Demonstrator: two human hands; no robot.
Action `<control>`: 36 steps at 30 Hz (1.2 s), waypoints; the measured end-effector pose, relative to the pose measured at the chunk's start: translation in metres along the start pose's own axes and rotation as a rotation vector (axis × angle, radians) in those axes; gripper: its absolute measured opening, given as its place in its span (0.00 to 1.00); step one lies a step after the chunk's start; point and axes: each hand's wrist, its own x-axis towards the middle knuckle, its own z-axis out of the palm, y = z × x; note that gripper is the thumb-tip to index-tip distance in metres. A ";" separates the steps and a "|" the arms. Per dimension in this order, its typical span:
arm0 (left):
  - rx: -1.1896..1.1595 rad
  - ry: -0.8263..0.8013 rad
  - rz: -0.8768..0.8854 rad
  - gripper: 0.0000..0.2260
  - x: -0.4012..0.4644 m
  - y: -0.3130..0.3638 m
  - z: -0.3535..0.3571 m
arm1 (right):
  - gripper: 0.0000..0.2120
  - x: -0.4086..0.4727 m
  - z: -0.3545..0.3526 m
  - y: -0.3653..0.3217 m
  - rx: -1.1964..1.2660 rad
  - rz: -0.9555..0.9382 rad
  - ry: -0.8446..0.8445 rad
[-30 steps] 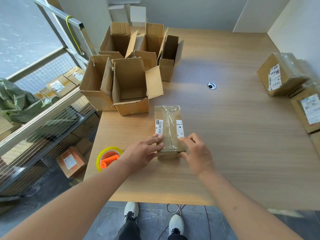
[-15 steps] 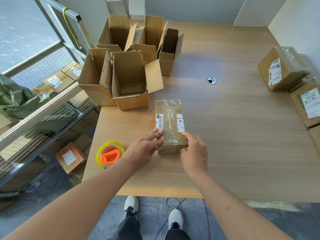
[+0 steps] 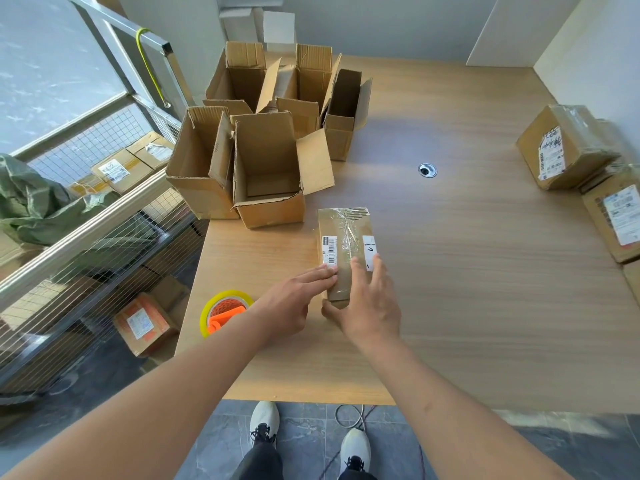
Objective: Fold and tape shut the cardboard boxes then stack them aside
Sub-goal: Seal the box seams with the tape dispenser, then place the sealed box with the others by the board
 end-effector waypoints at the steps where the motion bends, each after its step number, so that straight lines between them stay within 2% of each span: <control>1: 0.005 -0.002 -0.013 0.34 0.001 0.000 0.000 | 0.49 0.000 0.002 -0.004 -0.019 0.013 0.007; 5: 0.078 0.005 -0.069 0.35 0.007 0.004 -0.002 | 0.44 0.007 0.006 -0.024 -0.110 0.045 0.021; 9: 0.189 0.037 -0.177 0.35 0.008 -0.001 -0.011 | 0.46 0.014 0.004 -0.029 -0.191 0.062 -0.070; 13: 0.217 0.030 -0.256 0.32 0.009 -0.008 -0.018 | 0.51 0.023 -0.002 -0.027 -0.136 0.085 -0.106; 17: 0.248 -0.020 -0.324 0.30 0.011 -0.018 -0.024 | 0.50 0.031 0.001 -0.024 -0.108 0.047 -0.148; 22: 0.246 -0.063 -0.376 0.30 0.015 -0.027 -0.030 | 0.48 0.031 0.006 -0.031 -0.157 0.066 -0.107; 30: 0.283 -0.095 -0.338 0.29 0.020 -0.029 -0.048 | 0.44 0.026 -0.004 -0.037 -0.111 0.119 -0.118; 36: 0.359 -0.099 -0.245 0.29 0.022 -0.007 -0.080 | 0.39 0.006 -0.042 -0.042 -0.036 0.160 -0.026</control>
